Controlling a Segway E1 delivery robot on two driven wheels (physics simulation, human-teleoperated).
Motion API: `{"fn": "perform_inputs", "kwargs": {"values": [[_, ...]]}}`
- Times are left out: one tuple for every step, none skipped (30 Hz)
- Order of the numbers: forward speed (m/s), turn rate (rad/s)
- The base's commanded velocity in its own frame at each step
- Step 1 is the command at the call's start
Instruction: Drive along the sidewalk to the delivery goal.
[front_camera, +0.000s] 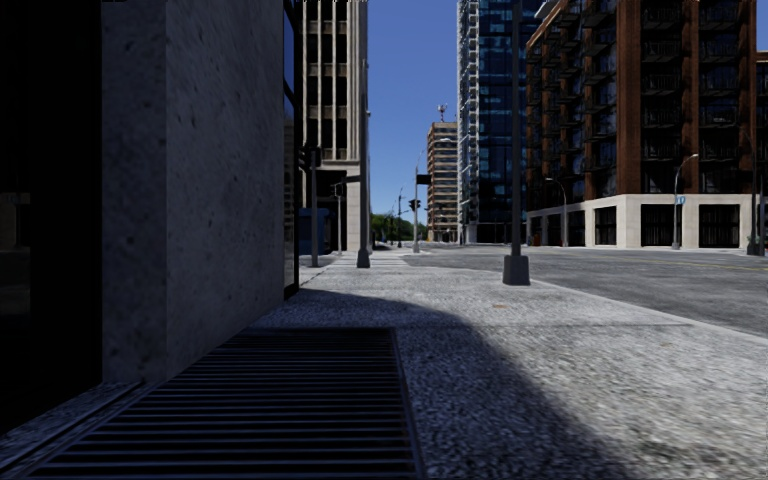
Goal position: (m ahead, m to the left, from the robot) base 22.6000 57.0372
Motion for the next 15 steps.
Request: {"fn": "perform_inputs", "kwargs": {"values": [[2.00,-0.26],[2.00,-0.19],[2.00,-0.14],[2.00,-0.14],[2.00,-0.12],[2.00,-0.12],[2.00,-0.11],[2.00,-0.11],[2.00,-0.01],[2.00,0.00],[2.00,0.00],[2.00,0.00],[2.00,0.00],[2.00,0.00],[2.00,0.00]]}}
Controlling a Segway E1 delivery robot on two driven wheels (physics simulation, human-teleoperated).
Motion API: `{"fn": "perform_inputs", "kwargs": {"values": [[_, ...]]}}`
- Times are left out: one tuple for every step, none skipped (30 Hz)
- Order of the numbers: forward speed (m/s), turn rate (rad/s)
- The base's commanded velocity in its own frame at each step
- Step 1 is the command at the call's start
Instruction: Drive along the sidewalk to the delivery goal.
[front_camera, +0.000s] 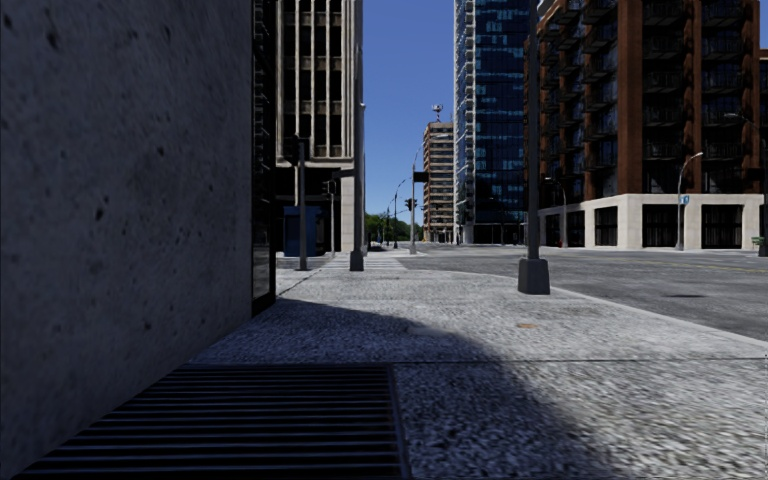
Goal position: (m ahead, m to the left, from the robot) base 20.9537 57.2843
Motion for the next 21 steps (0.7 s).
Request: {"fn": "perform_inputs", "kwargs": {"values": [[2.00,0.00],[2.00,0.00],[2.00,0.00],[2.00,0.00],[2.00,0.00],[2.00,0.00],[2.00,0.00],[2.00,0.00],[2.00,0.00],[2.00,0.00],[2.00,0.00],[2.00,0.00],[2.00,0.00],[2.00,0.00],[2.00,0.00],[2.00,0.00],[2.00,0.00],[2.00,0.00],[2.00,0.00],[2.00,0.00],[2.00,0.00]]}}
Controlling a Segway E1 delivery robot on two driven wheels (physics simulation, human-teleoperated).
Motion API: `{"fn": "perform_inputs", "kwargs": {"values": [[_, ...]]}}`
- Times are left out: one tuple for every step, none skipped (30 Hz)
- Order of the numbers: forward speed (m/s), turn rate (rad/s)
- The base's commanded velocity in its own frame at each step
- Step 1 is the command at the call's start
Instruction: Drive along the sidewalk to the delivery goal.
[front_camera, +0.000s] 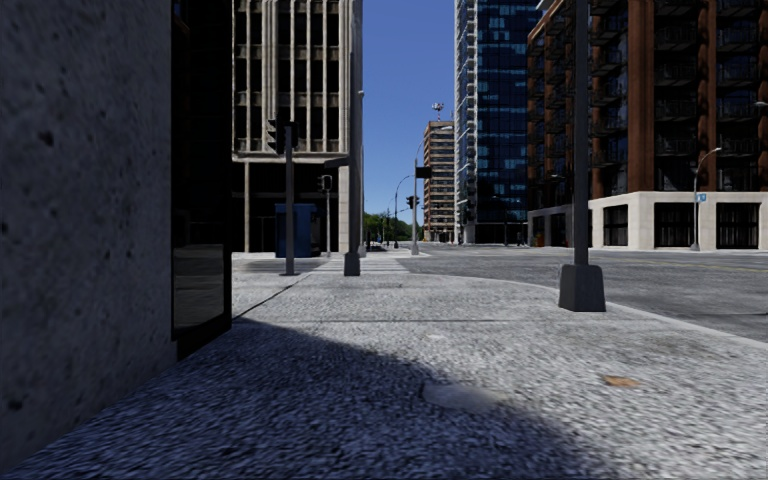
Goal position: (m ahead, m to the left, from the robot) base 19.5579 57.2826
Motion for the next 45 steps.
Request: {"fn": "perform_inputs", "kwargs": {"values": [[2.00,0.00],[2.00,0.00],[2.00,0.00],[2.00,0.00],[2.00,0.00],[2.00,0.00],[2.00,0.00],[2.00,0.00],[2.00,0.00],[2.00,0.00],[2.00,0.00],[2.00,0.00],[2.00,0.00],[2.00,0.00],[2.00,0.00],[2.00,0.00],[2.00,0.00],[2.00,0.00],[2.00,0.00],[2.00,0.00],[2.00,0.00],[2.00,0.00],[2.00,0.00],[2.00,0.00],[2.00,0.00],[2.00,0.00],[2.00,0.00],[2.00,0.00],[2.00,0.00],[2.00,-0.04],[2.00,-0.04],[2.00,-0.13],[2.00,-0.19],[2.00,-0.22],[2.00,-0.23],[2.00,-0.23],[2.00,-0.23],[2.00,-0.23],[2.00,-0.23],[2.00,-0.23],[2.00,-0.23],[2.00,-0.23],[2.00,-0.23],[2.00,-0.23],[2.00,-0.17]]}}
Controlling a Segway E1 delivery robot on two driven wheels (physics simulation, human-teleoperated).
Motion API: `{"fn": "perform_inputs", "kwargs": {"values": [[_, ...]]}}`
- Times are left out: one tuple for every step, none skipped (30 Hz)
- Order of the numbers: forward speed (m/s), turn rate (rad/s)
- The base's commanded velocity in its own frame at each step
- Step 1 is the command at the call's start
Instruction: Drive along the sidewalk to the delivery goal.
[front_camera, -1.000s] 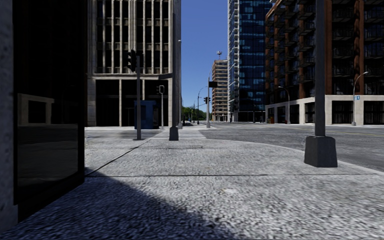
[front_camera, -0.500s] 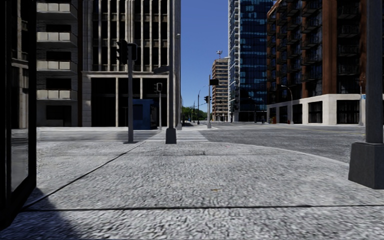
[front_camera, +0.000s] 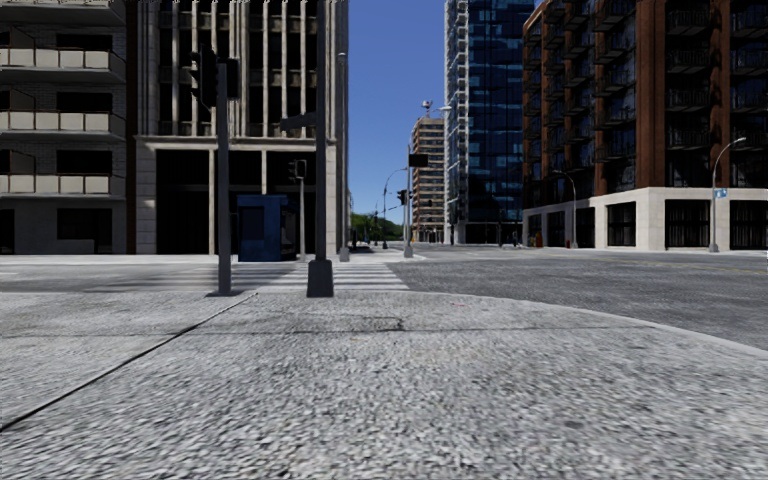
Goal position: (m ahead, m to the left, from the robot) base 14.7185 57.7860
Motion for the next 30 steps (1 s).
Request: {"fn": "perform_inputs", "kwargs": {"values": [[2.00,-0.17],[2.00,0.00],[2.00,0.00],[2.00,0.00],[2.00,0.00],[2.00,0.00],[2.00,0.00],[2.00,0.00],[2.00,0.00],[2.00,0.00],[2.00,0.00],[2.00,0.00],[2.00,0.00],[2.00,0.00],[2.00,0.00],[2.00,0.00],[2.00,0.00],[2.00,0.00],[2.00,0.00],[2.00,0.00],[2.00,0.00],[2.00,0.00],[2.00,0.00],[2.00,0.00],[2.00,0.00],[2.00,0.00],[2.00,0.00],[2.00,0.00],[2.00,0.00],[2.00,0.00]]}}
